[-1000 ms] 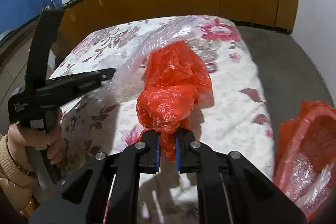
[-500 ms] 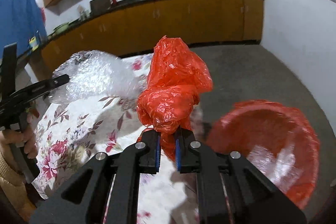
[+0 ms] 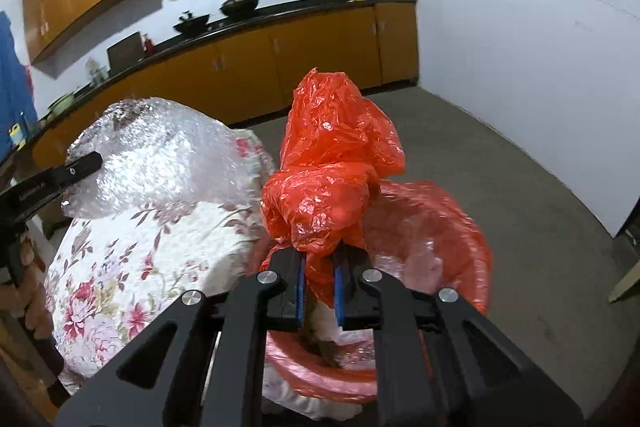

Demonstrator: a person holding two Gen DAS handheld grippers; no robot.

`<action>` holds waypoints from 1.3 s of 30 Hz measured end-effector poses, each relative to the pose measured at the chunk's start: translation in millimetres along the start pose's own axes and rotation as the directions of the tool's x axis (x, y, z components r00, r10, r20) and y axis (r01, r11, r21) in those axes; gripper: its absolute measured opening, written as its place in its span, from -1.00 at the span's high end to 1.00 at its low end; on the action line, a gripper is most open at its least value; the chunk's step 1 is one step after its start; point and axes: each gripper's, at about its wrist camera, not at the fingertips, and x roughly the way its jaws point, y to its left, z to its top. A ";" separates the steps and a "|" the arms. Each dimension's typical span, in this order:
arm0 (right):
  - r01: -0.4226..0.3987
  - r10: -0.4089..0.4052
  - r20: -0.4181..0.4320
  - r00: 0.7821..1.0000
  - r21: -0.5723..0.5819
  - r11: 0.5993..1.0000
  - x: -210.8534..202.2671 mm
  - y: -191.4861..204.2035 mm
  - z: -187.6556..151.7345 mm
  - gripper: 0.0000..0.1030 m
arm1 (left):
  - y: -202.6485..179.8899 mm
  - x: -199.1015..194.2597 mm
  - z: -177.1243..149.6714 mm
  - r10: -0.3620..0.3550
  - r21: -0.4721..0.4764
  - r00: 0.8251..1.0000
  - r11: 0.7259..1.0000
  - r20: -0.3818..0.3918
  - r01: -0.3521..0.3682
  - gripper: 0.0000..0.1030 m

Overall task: Collect trash
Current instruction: 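Carry both items over the basket and open both tools to drop them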

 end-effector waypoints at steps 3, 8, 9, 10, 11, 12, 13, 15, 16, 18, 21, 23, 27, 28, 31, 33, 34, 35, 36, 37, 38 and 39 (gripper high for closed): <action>0.012 -0.012 0.012 1.000 0.023 1.000 -5.9 -12.4 1.7 0.78 | -20.0 8.1 -5.8 -0.013 0.010 1.000 1.000 -0.010 0.013 0.88; 0.015 -0.016 0.027 1.000 0.054 0.998 -9.2 -28.7 6.5 0.78 | -53.6 22.7 -18.7 -0.026 0.031 0.999 0.999 -0.038 0.027 0.88; 0.012 -0.014 0.029 0.999 0.059 0.998 -9.6 -31.5 7.0 0.78 | -57.5 23.2 -20.3 -0.026 0.033 0.999 0.999 -0.041 0.028 0.88; 0.009 -0.011 0.030 0.999 0.064 0.998 -9.8 -34.3 7.5 0.78 | -63.0 26.9 -23.0 -0.027 0.037 0.999 0.999 -0.047 0.028 0.88; 0.008 -0.010 0.031 0.999 0.066 0.998 -11.3 -36.4 6.5 0.78 | -66.9 30.1 -24.9 -0.027 0.038 0.998 0.999 -0.053 0.029 0.88; 0.005 -0.007 0.032 0.999 0.070 0.998 -10.7 -37.5 6.4 0.78 | -71.7 34.1 -27.6 -0.028 0.040 0.998 0.999 -0.060 0.030 0.88; 0.002 -0.004 0.031 1.000 0.073 0.997 -10.1 -38.8 6.1 0.78 | -75.4 37.3 -29.5 -0.027 0.041 0.997 0.999 -0.066 0.030 0.88; -0.003 0.000 0.029 1.000 0.079 0.997 -9.0 -43.2 5.6 0.78 | -81.1 43.5 -32.8 -0.026 0.043 0.997 0.999 -0.075 0.030 0.88; -0.003 0.001 0.028 1.000 0.081 0.997 -10.8 -45.0 2.6 0.78 | -83.1 46.3 -34.1 -0.026 0.043 0.997 0.999 -0.078 0.029 0.88; -0.006 0.004 0.027 1.000 0.089 0.996 -9.4 -50.0 2.8 0.78 | -87.3 50.3 -36.2 -0.025 0.043 0.996 0.999 -0.084 0.028 0.87; -0.009 0.007 0.026 1.000 0.102 0.995 -7.9 -57.0 4.8 0.78 | -91.9 57.2 -38.5 -0.021 0.045 0.996 0.999 -0.091 0.025 0.88; -0.011 0.008 0.025 1.000 0.109 0.994 -7.1 -60.9 5.1 0.78 | -94.2 61.8 -38.5 -0.017 0.046 0.995 0.999 -0.096 0.022 0.88; -0.016 0.014 0.019 1.000 0.117 0.993 -3.3 -64.7 5.0 0.78 | -97.1 69.4 -40.1 -0.012 0.047 0.995 0.999 -0.101 0.016 0.88; -0.017 0.015 0.018 1.000 0.118 0.993 -2.8 -64.7 4.8 0.78 | -98.0 71.7 -41.0 -0.011 0.048 0.995 0.999 -0.104 0.016 0.87; -0.019 0.017 0.014 1.000 0.120 0.993 -1.5 -61.7 3.9 0.78 | -99.2 76.6 -43.0 -0.008 0.051 0.994 0.999 -0.108 0.014 0.88; -0.020 0.019 0.011 1.000 0.122 0.992 -0.2 -61.1 2.8 0.78 | -99.7 79.3 -44.1 -0.006 0.052 0.994 0.999 -0.111 0.012 0.87; -0.021 0.020 0.009 1.000 0.123 0.992 0.2 -62.2 3.4 0.78 | -99.5 80.9 -44.7 -0.005 0.052 0.994 0.999 -0.112 0.011 0.88; -0.022 0.021 0.008 1.000 0.124 0.992 0.9 -62.7 5.4 0.78 | -99.4 81.6 -45.2 -0.006 0.051 0.994 0.999 -0.113 0.011 0.88; -0.023 0.023 0.005 1.000 0.125 0.992 1.9 -62.5 4.8 0.78 | -99.3 82.5 -45.4 -0.006 0.050 0.993 0.999 -0.116 0.012 0.88; -0.025 0.025 0.001 1.000 0.127 0.992 3.5 -62.6 5.9 0.78 | -99.1 83.4 -46.0 -0.005 0.050 0.993 0.999 -0.117 0.011 0.88; -0.027 0.027 -0.002 1.000 0.129 0.991 4.3 -62.4 5.4 0.78 | -98.4 84.5 -46.7 -0.006 0.047 0.993 0.999 -0.120 0.012 0.88; -0.028 0.029 -0.005 1.000 0.129 0.991 5.3 -61.6 5.6 0.78 | -98.5 84.9 -46.9 -0.007 0.044 0.992 0.999 -0.123 0.013 0.87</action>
